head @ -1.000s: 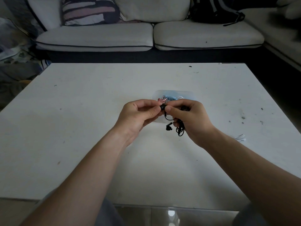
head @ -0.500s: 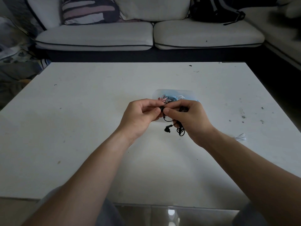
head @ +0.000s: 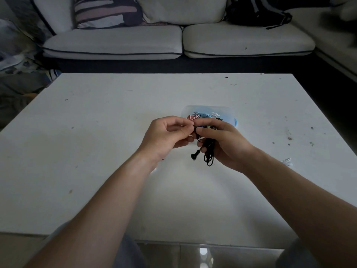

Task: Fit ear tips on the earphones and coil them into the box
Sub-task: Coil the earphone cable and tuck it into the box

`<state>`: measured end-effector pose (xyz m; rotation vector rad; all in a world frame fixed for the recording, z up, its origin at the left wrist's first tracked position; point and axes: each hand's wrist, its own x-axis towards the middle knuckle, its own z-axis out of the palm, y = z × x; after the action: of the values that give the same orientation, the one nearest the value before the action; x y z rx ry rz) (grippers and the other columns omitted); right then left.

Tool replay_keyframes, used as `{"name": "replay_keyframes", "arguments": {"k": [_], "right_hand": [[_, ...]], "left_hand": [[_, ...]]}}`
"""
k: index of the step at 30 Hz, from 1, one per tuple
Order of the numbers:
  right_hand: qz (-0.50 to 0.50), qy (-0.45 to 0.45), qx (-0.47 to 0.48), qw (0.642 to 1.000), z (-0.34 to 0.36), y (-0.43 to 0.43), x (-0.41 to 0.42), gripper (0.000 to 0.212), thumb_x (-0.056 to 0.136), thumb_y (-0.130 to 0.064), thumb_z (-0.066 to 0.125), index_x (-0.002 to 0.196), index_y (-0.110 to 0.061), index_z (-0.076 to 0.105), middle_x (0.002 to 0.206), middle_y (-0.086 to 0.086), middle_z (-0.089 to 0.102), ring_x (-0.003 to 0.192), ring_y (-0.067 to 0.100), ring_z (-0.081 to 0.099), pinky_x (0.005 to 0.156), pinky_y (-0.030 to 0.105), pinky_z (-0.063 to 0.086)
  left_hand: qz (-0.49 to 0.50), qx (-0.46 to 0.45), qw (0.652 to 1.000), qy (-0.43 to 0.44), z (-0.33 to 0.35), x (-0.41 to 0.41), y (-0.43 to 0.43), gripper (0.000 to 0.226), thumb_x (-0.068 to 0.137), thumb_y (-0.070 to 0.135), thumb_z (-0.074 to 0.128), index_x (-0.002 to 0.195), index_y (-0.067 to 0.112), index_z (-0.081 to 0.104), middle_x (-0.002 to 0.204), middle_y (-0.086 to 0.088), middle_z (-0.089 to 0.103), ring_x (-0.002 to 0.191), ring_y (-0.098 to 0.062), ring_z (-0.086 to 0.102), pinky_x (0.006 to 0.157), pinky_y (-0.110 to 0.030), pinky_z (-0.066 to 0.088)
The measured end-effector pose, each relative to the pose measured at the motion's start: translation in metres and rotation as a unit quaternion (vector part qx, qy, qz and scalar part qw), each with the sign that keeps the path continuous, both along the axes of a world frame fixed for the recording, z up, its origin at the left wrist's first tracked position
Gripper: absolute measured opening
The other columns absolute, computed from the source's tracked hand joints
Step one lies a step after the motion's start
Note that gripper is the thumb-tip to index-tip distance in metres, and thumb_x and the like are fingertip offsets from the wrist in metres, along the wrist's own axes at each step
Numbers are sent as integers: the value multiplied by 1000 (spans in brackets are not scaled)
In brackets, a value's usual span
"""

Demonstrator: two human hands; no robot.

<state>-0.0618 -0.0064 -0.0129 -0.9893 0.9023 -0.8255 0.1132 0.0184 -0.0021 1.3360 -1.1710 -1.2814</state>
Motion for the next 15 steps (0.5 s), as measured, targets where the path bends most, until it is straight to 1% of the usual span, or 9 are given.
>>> {"name": "replay_keyframes", "arguments": {"k": [2,4,6,7,9,10,12,15], "right_hand": [[-4,-5,10,1000,1,0,0,24,94,-3,60,117,-2,67,85,11,63,66,18,60,59,29,46],[-20,-23,27,999,3,0,1,21,94,-1,59,112,-4,68,84,9,64,64,17,61,59,28,46],[-38,-49,45,997,5,0,2,18,94,0,58,106,-7,70,86,10,65,63,17,62,59,28,47],[-46,-62,53,996,6,0,1,18,94,0,58,104,-8,70,85,10,66,62,16,62,59,28,47],[-53,-82,59,994,7,1,1,18,94,1,56,102,-8,69,79,7,67,61,16,62,61,29,46],[-53,-88,60,993,8,1,1,18,95,2,55,102,-7,68,76,6,67,60,17,62,61,29,45],[-51,-95,59,992,9,2,1,18,96,2,53,101,-7,67,74,5,69,61,16,64,62,29,45],[-47,-100,62,992,8,1,-1,16,96,1,52,102,-6,65,75,6,70,67,17,66,63,28,50]], "left_hand": [[-3,12,1000,-5,0,1,0,15,93,20,67,104,10,72,94,-9,76,86,-24,74,77,-29,60],[-3,34,999,-37,-1,1,0,21,98,26,59,104,12,72,99,-4,77,92,-24,73,81,-29,60],[-19,84,993,-76,-4,1,0,22,100,26,56,109,15,72,106,-2,75,98,-24,71,83,-30,57],[-41,120,989,-74,-6,-1,2,21,98,23,57,113,15,70,111,-3,74,99,-24,71,83,-30,56],[-87,182,979,-20,-9,-6,6,25,95,14,62,119,12,67,114,-9,72,97,-27,72,84,-31,58],[-94,189,977,12,-11,-9,8,26,93,10,65,119,9,66,110,-13,72,94,-28,72,85,-31,59],[-74,160,984,40,-14,-11,7,27,90,-1,66,117,0,65,102,-16,73,86,-25,73,84,-30,59],[-23,124,992,22,-13,-8,4,27,86,-5,68,113,-2,66,99,-21,74,80,-23,73,77,-26,59]]}}
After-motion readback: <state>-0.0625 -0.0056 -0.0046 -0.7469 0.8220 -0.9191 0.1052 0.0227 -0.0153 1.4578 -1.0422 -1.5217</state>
